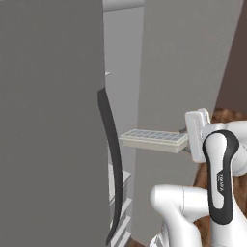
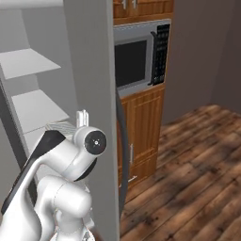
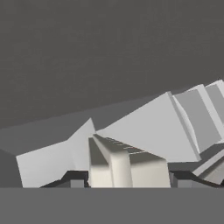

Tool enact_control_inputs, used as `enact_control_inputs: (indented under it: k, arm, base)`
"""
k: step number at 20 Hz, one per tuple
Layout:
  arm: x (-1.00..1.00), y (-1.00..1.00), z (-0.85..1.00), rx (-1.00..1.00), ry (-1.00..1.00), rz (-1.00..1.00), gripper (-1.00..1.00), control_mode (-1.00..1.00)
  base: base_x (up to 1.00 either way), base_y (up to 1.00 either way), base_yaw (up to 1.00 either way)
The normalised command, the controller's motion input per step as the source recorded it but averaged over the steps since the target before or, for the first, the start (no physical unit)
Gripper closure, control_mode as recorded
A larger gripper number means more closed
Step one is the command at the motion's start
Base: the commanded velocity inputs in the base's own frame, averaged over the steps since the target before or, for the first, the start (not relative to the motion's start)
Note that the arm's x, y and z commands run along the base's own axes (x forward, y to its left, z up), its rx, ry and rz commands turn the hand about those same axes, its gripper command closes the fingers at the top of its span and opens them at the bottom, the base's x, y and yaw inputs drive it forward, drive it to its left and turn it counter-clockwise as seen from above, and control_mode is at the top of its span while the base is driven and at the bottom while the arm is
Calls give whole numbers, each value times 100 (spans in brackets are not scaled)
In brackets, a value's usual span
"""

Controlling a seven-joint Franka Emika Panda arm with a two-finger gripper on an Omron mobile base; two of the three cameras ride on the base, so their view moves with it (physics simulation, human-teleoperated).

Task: The ice cube tray has been filled with water. Take the tray and place it in the freezer to make ice. Close the freezer door after placing the tray.

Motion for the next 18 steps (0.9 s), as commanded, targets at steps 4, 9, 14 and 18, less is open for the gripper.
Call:
enact_control_inputs:
  k: [4, 9, 14, 18]
  arm:
    - [0, 0, 0, 0, 0, 0, 100, 100]
    - [0, 0, 0, 0, 0, 0, 100, 100]
    - [0, 0, 0, 0, 0, 0, 100, 100]
    - [0, 0, 0, 0, 0, 0, 100, 100]
  base:
    - [38, 0, 13]
    - [26, 0, 17]
    - [22, 0, 18]
    - [26, -3, 14]
